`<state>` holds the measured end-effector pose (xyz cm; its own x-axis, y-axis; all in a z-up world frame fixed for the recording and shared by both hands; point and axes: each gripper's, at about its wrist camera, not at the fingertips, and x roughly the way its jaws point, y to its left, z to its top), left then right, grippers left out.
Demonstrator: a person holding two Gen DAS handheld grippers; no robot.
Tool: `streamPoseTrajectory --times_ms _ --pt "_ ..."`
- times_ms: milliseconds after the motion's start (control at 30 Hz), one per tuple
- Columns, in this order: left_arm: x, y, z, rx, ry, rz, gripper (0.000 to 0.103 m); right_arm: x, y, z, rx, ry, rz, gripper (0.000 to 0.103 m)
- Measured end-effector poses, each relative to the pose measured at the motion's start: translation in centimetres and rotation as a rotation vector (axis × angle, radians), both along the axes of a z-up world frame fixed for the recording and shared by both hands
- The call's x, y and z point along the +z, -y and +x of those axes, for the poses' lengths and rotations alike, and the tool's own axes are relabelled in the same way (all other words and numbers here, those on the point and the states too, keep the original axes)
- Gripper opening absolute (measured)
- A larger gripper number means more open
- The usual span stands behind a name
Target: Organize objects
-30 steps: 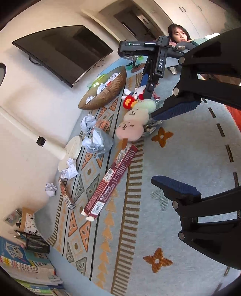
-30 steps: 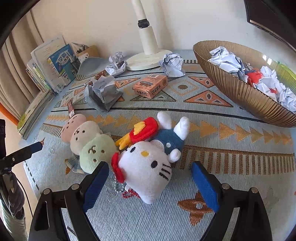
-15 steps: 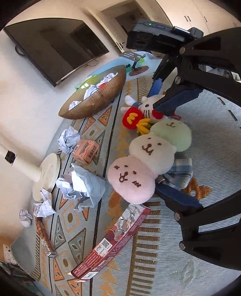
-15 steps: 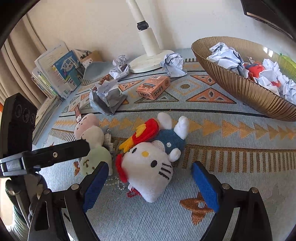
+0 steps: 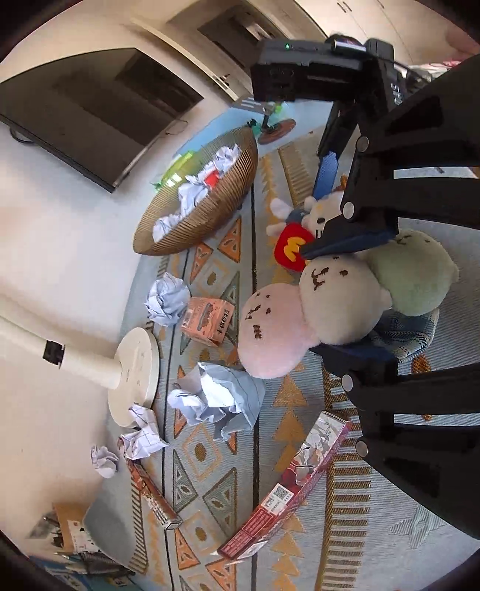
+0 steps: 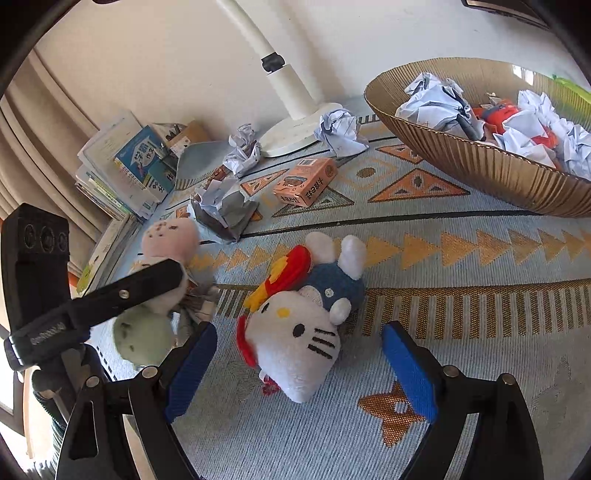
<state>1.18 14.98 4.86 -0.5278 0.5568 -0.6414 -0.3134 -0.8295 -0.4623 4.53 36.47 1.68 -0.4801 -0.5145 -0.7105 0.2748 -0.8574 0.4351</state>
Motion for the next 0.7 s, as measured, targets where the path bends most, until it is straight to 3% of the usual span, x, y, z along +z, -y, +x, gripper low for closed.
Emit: streamPoseTrajectory --times_ms 67,167,267,333,433,533,567,600,667,700 --pt "1.6 2.0 1.1 -0.032 -0.023 0.146 0.038 0.1 0.2 0.1 0.0 -0.004 0.017 0.09" --pt "2.9 4.8 2.1 -0.012 -0.029 0.218 0.038 0.0 0.7 0.2 0.0 -0.013 0.052 0.09" --pt "2.0 7.5 2.1 0.017 0.01 0.298 0.038 0.0 1.3 0.3 0.001 -0.022 0.091 0.09" --pt "0.7 8.8 1.8 0.075 0.039 0.249 0.038 -0.1 1.6 0.3 0.002 -0.028 0.115 0.09" --pt "-1.3 9.8 2.0 0.063 0.082 0.227 0.038 -0.2 2.1 0.3 0.003 -0.035 0.147 0.091" --pt "-2.1 10.2 2.8 0.063 0.047 0.096 0.038 -0.3 2.5 0.3 0.01 -0.038 0.169 0.094" --pt "-2.5 10.4 2.8 0.046 0.048 0.109 0.039 -0.4 2.6 0.3 0.015 -0.038 0.174 0.095" --pt "-3.0 11.0 2.5 0.017 0.071 0.196 0.041 -0.4 2.7 0.3 0.017 -0.038 0.178 0.095" --pt "-4.1 12.9 1.8 -0.035 0.132 0.503 0.044 -0.4 2.8 0.4 0.016 -0.039 0.183 0.095" --pt "-4.4 13.6 1.5 -0.032 0.132 0.6 0.044 -0.4 2.8 0.4 0.015 -0.039 0.184 0.095"
